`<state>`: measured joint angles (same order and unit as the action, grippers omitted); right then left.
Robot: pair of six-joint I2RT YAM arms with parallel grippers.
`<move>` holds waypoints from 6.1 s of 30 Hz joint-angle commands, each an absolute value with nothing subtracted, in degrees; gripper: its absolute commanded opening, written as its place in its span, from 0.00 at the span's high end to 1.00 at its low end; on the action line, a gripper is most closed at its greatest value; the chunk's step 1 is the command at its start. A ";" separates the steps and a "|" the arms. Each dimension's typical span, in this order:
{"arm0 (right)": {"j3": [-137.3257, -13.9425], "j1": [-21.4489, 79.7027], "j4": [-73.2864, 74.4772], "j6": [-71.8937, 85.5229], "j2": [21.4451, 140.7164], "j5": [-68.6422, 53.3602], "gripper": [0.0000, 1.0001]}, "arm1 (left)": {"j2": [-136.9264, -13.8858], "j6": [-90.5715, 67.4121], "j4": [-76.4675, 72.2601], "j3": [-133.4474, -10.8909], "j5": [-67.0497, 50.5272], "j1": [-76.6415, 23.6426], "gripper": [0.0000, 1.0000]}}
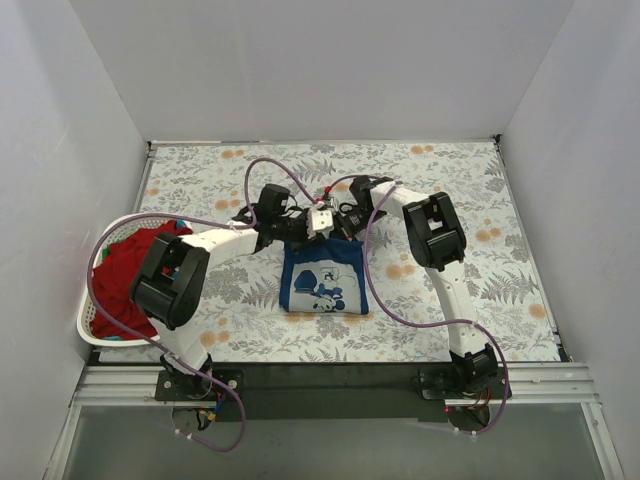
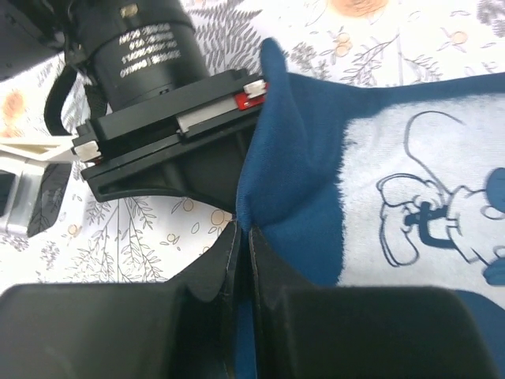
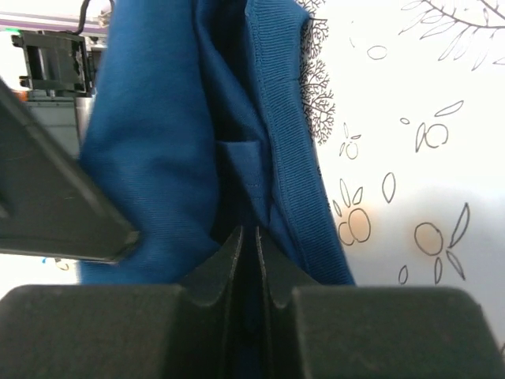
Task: Fold and stack the t-shirts
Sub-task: Fold the tshirt
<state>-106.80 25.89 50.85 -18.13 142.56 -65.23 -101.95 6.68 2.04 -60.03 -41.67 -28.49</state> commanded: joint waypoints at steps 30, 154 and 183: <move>-108.90 25.31 51.06 -25.05 143.88 -61.35 0.86 | -91.84 17.23 -12.21 -51.24 -42.37 -31.03 1.00; -107.80 13.37 51.59 -22.85 124.56 -40.06 0.46 | -111.11 -41.13 32.08 -84.21 -47.37 -7.21 0.47; -64.78 17.31 39.99 -15.91 111.71 -52.39 0.44 | -89.03 -55.02 10.12 -40.78 -51.06 -12.30 0.41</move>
<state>-65.71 16.45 43.13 -17.41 110.30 -52.47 -89.56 -54.15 16.38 -41.34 -50.22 -11.81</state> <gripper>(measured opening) 0.555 0.589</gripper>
